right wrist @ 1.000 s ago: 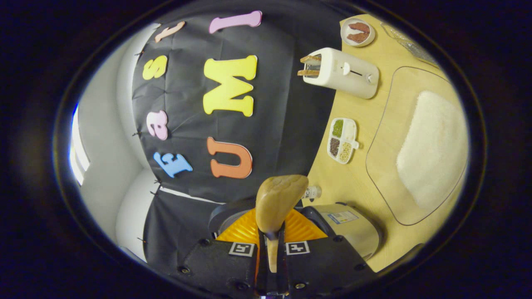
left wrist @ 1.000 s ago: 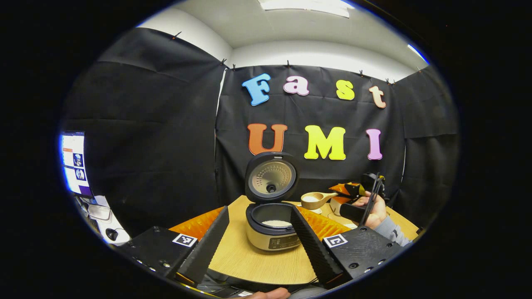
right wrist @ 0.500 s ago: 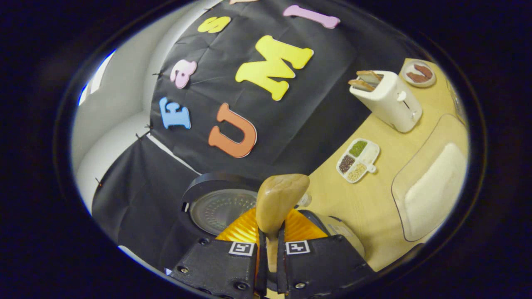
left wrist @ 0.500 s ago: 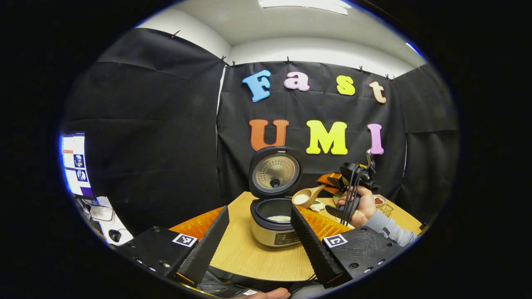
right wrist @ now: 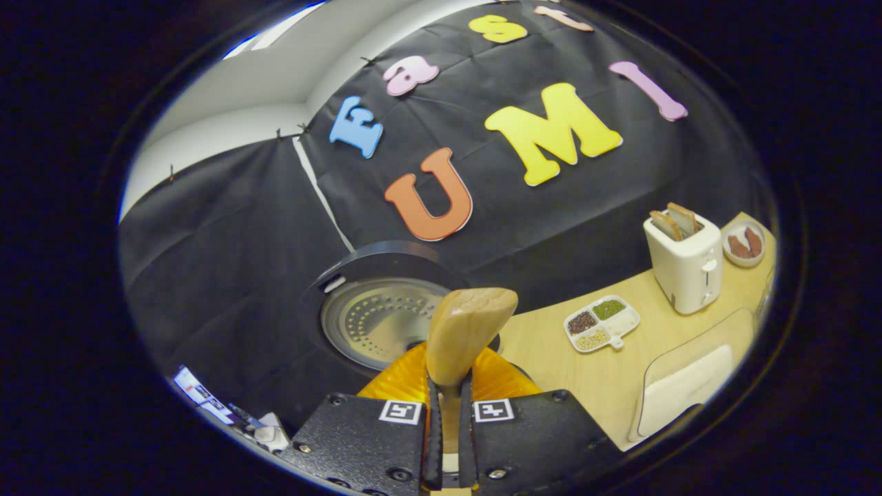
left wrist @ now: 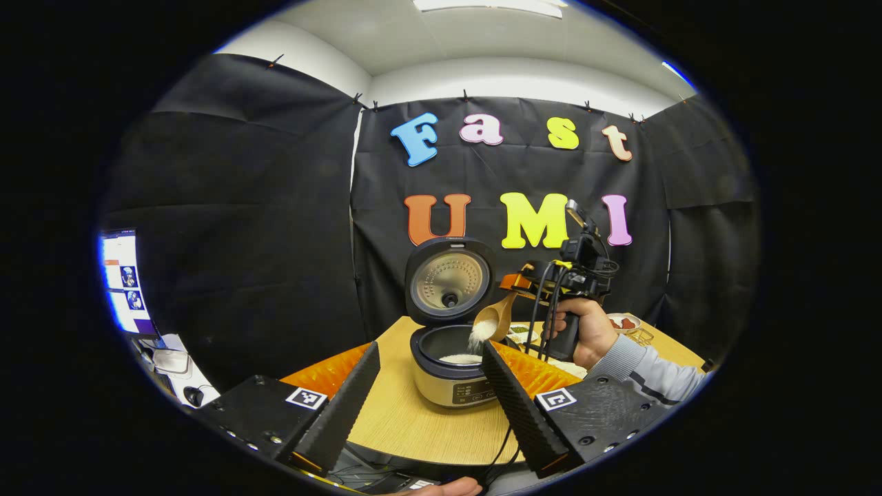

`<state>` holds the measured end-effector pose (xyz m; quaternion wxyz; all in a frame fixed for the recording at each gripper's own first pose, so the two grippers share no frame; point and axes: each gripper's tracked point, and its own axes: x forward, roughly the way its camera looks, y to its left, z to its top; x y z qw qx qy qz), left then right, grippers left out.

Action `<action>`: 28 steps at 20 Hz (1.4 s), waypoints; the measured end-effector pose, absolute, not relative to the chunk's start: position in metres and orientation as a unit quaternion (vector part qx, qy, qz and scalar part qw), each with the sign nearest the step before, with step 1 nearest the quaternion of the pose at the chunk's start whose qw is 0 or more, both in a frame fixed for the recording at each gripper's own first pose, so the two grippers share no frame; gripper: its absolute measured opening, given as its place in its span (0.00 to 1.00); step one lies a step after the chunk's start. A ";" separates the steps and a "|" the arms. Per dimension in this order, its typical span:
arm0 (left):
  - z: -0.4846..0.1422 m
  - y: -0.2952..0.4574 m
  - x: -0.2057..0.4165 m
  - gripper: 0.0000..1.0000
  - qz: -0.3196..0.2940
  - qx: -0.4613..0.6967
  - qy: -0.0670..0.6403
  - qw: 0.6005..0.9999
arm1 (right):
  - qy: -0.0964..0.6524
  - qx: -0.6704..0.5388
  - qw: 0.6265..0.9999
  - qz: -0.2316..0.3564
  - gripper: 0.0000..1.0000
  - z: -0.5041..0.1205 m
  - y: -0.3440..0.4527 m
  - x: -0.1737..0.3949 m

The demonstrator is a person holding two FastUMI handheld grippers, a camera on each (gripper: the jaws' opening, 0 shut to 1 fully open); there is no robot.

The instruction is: Close the left gripper, press the button to open the rice cooker; take a wooden spoon from the chopstick holder with the right hand, scoop a spoonful of rice and pour it into the rice cooker, then put the wooden spoon back into the chopstick holder.

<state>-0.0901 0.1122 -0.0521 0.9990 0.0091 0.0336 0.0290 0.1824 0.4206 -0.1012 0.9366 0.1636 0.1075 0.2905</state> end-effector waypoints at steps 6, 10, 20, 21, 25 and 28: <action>-0.056 0.114 -0.090 0.95 0.031 0.005 0.035 0.999 | 0.056 0.007 0.950 0.306 0.14 -0.091 0.457 0.170; -0.053 0.114 -0.092 0.95 0.033 0.005 0.035 0.999 | 0.034 -0.077 0.947 0.311 0.14 -0.095 0.471 0.165; -0.056 0.114 -0.087 0.95 0.035 0.010 0.039 0.999 | -0.002 -0.264 0.919 0.294 0.14 -0.102 0.477 0.165; -0.057 0.113 -0.087 0.95 0.036 0.011 0.039 0.999 | -0.008 -0.272 0.917 0.291 0.14 -0.097 0.475 0.164; -0.057 0.108 -0.084 0.95 0.034 0.010 0.039 0.999 | -0.015 -0.274 0.919 0.281 0.14 -0.084 0.460 0.165; -0.057 0.103 -0.082 0.95 0.027 0.009 0.040 0.999 | -0.016 -0.265 0.926 0.269 0.14 -0.070 0.432 0.167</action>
